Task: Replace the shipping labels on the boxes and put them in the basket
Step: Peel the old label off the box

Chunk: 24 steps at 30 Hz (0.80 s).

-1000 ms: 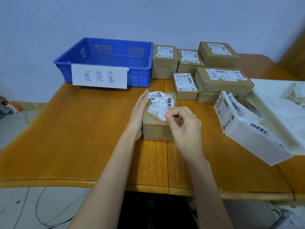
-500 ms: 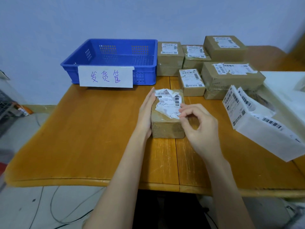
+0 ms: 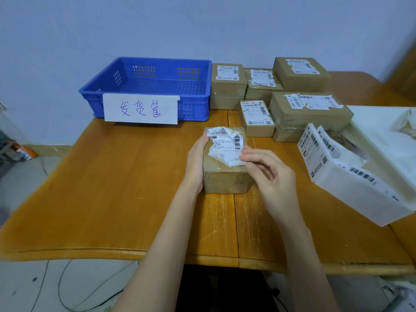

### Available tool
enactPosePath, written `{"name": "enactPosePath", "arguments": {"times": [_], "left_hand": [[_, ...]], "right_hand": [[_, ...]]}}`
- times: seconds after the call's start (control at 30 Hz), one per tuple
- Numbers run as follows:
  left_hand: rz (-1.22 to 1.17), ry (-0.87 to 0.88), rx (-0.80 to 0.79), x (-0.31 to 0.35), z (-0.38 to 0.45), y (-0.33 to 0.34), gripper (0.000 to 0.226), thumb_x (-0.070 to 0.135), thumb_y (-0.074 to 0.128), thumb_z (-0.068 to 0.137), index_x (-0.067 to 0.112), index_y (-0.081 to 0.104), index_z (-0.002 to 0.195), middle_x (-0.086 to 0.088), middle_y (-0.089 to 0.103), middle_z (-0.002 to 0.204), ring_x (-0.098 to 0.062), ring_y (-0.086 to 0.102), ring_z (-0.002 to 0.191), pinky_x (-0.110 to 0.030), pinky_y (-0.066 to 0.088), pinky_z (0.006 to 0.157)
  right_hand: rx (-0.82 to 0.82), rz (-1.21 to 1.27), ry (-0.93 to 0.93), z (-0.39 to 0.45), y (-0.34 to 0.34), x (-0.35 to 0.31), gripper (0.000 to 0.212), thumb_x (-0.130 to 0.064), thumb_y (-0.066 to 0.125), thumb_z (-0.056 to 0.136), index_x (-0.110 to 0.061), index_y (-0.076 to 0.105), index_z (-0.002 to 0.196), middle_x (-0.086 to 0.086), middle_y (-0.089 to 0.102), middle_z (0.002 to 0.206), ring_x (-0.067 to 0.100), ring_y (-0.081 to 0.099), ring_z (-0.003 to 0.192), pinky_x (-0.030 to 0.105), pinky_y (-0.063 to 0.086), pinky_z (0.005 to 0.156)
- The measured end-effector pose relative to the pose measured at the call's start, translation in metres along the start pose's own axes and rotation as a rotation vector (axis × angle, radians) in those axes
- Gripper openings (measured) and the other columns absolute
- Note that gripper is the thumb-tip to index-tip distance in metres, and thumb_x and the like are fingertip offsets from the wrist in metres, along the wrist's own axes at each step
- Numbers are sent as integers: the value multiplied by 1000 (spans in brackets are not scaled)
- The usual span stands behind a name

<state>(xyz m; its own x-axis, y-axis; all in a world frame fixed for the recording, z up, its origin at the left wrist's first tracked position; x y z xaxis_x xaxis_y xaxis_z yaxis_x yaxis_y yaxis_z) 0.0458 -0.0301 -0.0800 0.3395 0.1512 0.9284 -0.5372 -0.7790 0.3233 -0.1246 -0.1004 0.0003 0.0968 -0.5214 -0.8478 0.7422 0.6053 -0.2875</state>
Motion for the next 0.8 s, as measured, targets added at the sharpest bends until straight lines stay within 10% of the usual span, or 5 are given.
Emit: {"name": "enactPosePath", "arguments": {"times": [0.27,0.63,0.8], "left_hand": [[100,-70,-51,1,-2,2,31,44,43,103,26,68,103,7,77,83,-9,73,75,-19,56,63],[283,-39,231,15,-17,-21,41,51,60,92,18,57,116,1,66,108,-15,64,100,-25,47,70],[500,-116,163,13,-21,-18,66,71,45,78,28,60,125,10,46,130,-24,35,135,-37,28,107]], "right_hand": [[159,-171,11,8,1,-3,6,-8,70,87,-11,75,88,-3,70,98,2,64,97,11,49,82],[235,-118,91,6,-1,-1,8,-12,73,85,-13,77,91,-6,70,96,4,66,92,21,56,80],[296,-30,94,-2,2,4,8,-9,71,87,-12,76,92,-4,71,99,1,65,98,19,55,83]]}}
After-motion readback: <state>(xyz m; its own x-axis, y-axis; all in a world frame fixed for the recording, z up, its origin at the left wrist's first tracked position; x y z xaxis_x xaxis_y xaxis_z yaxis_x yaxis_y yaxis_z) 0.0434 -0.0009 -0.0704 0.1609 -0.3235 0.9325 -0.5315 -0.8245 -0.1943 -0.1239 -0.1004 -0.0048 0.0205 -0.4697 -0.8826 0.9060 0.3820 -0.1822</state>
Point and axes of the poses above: each hand's wrist, its own z-axis towards the middle knuckle, its own y-axis out of the palm, x = y × z, the point moved 9 cm from there along z, towards the middle knuckle
